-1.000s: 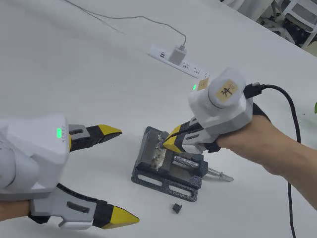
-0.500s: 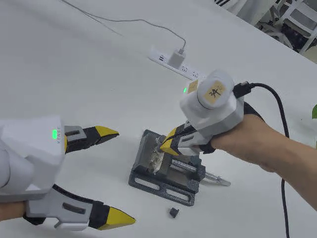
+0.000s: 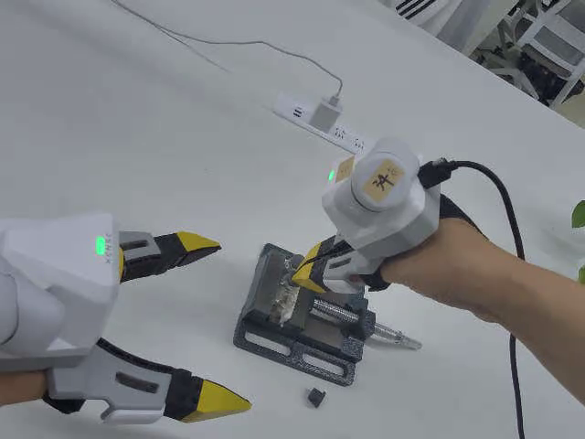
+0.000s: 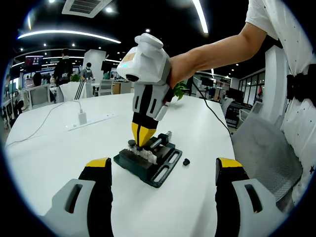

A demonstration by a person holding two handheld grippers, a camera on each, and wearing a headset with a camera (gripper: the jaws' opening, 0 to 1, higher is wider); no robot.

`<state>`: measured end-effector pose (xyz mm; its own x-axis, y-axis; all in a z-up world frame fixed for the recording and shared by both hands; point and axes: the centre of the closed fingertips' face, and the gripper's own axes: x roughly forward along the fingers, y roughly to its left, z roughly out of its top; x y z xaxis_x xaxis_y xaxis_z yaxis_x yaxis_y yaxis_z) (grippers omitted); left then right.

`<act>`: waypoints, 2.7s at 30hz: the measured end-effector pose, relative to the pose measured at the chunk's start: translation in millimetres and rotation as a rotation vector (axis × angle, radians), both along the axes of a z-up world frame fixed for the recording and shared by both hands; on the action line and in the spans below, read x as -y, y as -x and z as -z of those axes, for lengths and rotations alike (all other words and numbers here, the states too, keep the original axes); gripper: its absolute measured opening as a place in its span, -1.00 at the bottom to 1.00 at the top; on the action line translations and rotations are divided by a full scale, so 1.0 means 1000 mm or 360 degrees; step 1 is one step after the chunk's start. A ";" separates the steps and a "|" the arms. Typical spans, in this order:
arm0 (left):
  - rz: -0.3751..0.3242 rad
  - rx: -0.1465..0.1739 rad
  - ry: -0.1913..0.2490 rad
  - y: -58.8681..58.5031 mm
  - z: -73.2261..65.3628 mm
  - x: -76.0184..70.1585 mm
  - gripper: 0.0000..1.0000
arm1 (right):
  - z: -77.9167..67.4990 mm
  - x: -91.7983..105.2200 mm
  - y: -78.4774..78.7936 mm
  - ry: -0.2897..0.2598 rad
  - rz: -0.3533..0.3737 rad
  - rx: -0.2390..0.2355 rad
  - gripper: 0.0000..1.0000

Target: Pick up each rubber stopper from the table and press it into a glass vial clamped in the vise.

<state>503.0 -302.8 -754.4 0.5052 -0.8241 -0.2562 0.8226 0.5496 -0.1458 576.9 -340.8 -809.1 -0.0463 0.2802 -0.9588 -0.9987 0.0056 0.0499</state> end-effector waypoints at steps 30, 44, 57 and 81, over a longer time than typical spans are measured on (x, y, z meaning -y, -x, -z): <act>-0.0023 0.0000 0.0007 -0.005 0.000 -0.002 0.69 | 0.004 -0.001 -0.001 0.0149 -0.0033 0.0022 -1.00; -0.0015 0.0031 0.0002 -0.005 -0.008 -0.001 0.69 | 0.002 0.001 -0.003 0.0108 -0.0035 -0.0017 -1.00; -0.0053 0.0022 -0.0038 0.003 -0.009 -0.015 0.68 | 0.000 0.000 -0.001 -0.0003 0.0039 -0.0003 -1.00; -0.0023 0.0022 -0.0044 0.008 -0.014 -0.007 0.68 | 0.000 -0.004 -0.002 -0.0047 -0.0047 0.0031 -1.00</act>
<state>494.6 -295.6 -740.1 0.5207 -0.8092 -0.2721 0.8163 0.5653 -0.1191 579.0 -336.8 -808.6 -0.0365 0.3070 -0.9510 -0.9992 -0.0253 0.0302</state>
